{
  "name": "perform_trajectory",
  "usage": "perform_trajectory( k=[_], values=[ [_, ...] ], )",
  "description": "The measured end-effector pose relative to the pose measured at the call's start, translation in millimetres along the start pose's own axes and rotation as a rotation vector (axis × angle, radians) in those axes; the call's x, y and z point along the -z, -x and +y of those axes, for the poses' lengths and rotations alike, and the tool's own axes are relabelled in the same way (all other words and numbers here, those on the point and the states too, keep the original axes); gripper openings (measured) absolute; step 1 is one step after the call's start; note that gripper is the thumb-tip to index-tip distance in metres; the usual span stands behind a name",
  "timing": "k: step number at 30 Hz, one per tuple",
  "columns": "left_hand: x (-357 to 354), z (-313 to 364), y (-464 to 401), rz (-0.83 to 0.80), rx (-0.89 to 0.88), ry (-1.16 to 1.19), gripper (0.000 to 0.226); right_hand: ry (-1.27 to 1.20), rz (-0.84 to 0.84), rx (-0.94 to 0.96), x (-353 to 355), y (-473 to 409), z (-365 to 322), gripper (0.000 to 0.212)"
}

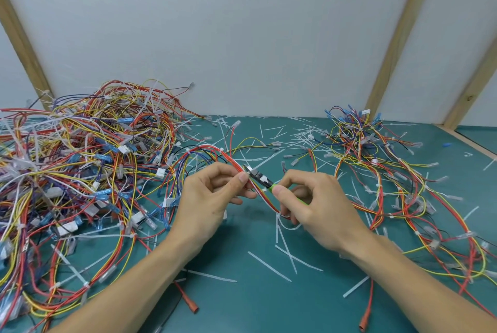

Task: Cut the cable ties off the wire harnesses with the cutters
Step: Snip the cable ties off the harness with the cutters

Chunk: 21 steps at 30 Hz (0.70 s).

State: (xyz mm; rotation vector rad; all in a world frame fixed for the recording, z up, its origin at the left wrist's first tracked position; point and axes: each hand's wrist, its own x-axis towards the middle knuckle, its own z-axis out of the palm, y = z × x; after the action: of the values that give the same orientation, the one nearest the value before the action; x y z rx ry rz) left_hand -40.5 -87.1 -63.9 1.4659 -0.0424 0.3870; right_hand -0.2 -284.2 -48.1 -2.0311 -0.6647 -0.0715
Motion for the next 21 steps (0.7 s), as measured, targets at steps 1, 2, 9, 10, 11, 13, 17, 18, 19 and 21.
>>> perform_trajectory(
  k=[1,2,9,10,11,13,17,18,19,21],
  values=[
    [0.3,0.0,-0.4,0.000,0.000,0.006,0.023,-0.003,0.008,0.000,-0.1,-0.2,-0.2,0.031],
    [0.8,0.3,-0.5,-0.001,-0.003,0.007,0.023,-0.010,0.015,-0.002,0.1,-0.4,-0.4,0.030],
    [2.3,-1.4,-1.3,-0.009,-0.019,-0.025,0.022,-0.088,-0.065,-0.044,5.8,-0.2,-0.1,0.018],
    [2.4,-1.8,-1.3,-0.007,-0.022,-0.026,0.022,-0.092,-0.082,-0.056,6.1,0.0,-0.1,0.017],
    [2.2,-2.2,-1.3,-0.005,-0.025,-0.029,0.021,-0.088,-0.092,-0.059,6.2,0.0,-0.5,0.017],
    [1.8,-2.8,-0.9,-0.002,-0.028,-0.030,0.021,-0.075,-0.096,-0.047,5.9,0.2,-2.0,0.019],
    [1.9,-3.6,-0.7,0.020,-0.021,-0.015,0.019,-0.029,-0.083,-0.024,5.0,1.7,-4.6,0.026],
    [2.2,-3.5,-1.1,0.026,-0.019,-0.013,0.019,-0.017,-0.084,-0.019,5.2,2.0,-4.6,0.027],
    [2.4,-3.6,-1.4,0.030,-0.018,-0.013,0.019,-0.007,-0.082,-0.016,5.3,1.9,-4.3,0.029],
    [2.0,-3.1,-1.8,0.030,-0.017,-0.018,0.020,0.005,-0.067,-0.011,4.6,1.7,-3.0,0.032]
  ],
)
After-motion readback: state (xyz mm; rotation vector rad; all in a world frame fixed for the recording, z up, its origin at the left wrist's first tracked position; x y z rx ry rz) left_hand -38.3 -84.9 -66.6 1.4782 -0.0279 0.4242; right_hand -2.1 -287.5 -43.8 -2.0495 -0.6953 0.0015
